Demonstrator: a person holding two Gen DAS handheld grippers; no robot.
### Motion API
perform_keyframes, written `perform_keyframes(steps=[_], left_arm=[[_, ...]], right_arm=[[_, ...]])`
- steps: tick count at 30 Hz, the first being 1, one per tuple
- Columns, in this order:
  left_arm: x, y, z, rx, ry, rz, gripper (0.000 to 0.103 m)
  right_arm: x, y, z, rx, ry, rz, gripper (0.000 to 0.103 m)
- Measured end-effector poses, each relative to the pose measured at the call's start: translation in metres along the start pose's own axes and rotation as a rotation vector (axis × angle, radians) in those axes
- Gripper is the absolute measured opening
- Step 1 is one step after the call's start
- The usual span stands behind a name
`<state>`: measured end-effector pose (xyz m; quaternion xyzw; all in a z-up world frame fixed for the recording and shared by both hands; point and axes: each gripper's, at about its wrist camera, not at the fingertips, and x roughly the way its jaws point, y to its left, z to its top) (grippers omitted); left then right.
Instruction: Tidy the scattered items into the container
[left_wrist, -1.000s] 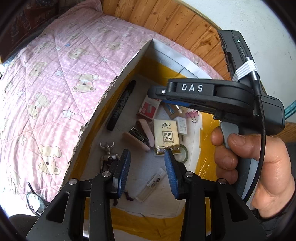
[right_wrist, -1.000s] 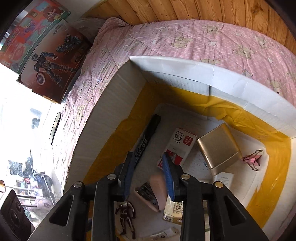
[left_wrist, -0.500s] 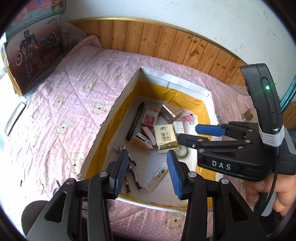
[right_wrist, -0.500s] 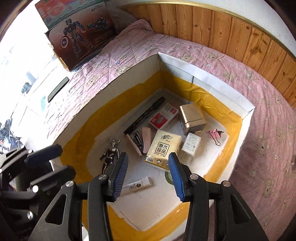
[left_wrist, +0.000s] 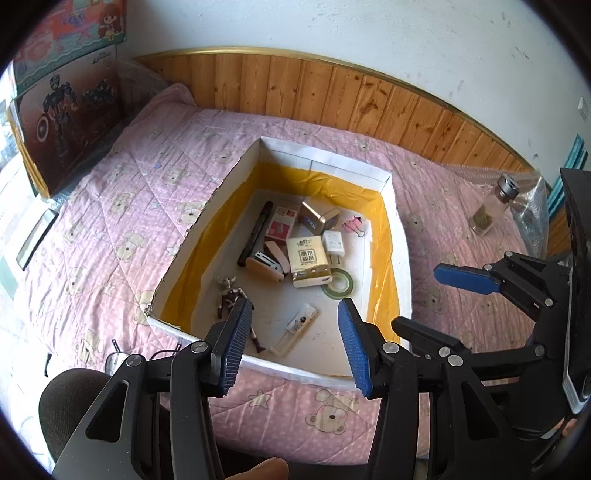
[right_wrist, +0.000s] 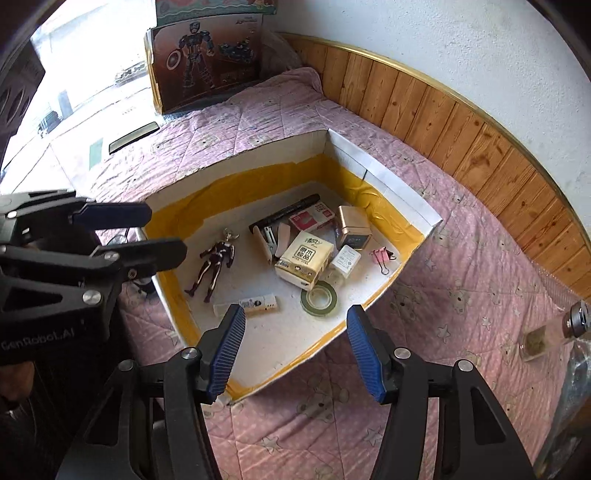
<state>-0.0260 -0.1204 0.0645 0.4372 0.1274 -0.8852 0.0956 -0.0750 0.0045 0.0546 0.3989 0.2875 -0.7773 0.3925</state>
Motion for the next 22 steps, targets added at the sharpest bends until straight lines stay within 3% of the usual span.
perform_keyframes(steps=[4,7,22], left_arm=[[-0.006,-0.005,-0.004,0.008,-0.007,0.008,0.056],[-0.009,-0.006,-0.008,0.004,-0.011,0.02,0.067],[-0.011,-0.007,-0.017,-0.001,-0.003,0.013,0.068]], right_arm=[[-0.006,0.005,-0.015,-0.034,0.005,-0.032,0.059],[-0.01,0.006,-0.022,-0.031,0.006,-0.032,0.059],[-0.003,0.022,-0.038,-0.051,0.037,-0.047,0.059]])
